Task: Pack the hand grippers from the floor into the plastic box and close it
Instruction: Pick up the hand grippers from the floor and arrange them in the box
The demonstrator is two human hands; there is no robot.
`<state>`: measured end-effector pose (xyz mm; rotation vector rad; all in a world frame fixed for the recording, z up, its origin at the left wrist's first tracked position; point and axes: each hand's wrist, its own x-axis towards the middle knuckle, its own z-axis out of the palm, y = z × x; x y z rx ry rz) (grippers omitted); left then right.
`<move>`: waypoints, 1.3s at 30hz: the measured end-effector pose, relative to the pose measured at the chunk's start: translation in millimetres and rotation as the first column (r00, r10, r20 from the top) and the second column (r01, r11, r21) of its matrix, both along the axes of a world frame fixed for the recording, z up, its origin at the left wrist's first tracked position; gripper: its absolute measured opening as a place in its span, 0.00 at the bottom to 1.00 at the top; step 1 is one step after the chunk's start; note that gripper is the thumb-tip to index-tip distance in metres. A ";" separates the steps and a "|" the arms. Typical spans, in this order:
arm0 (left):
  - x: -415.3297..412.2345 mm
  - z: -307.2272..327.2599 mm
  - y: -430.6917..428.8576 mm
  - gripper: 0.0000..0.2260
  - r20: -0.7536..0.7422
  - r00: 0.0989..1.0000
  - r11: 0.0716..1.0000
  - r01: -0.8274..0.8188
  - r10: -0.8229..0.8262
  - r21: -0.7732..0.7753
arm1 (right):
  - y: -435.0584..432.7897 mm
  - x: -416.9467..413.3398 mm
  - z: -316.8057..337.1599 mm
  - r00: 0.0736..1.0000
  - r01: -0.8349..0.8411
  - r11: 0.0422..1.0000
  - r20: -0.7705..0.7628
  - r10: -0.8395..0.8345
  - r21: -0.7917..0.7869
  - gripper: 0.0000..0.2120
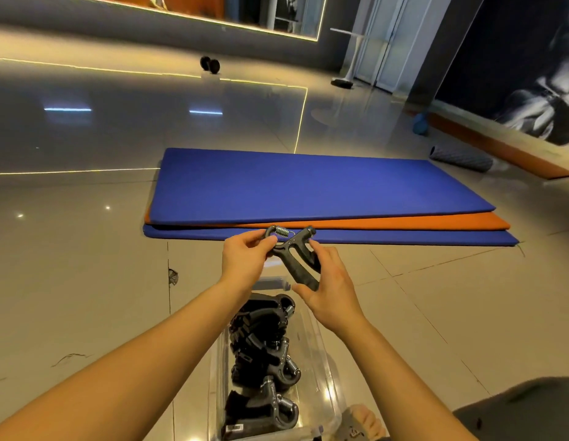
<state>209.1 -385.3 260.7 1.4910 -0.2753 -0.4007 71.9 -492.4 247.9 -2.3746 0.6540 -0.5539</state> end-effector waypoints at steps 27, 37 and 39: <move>-40.5 29.7 46.1 0.16 0.472 0.742 0.876 0.356 -0.476 0.324 | 3.0 -44.4 68.4 0.992 -0.090 0.992 0.092 0.082 0.091 0.05; -36.1 19.7 52.0 0.10 0.347 0.721 0.784 0.446 -0.600 0.431 | -11.6 -51.2 64.9 0.944 -0.062 0.944 0.326 -0.050 0.325 0.07; -35.3 18.9 51.0 0.10 0.339 0.707 0.767 0.458 -0.621 0.450 | -11.9 -50.2 62.3 0.943 -0.059 0.935 0.326 -0.062 0.349 0.07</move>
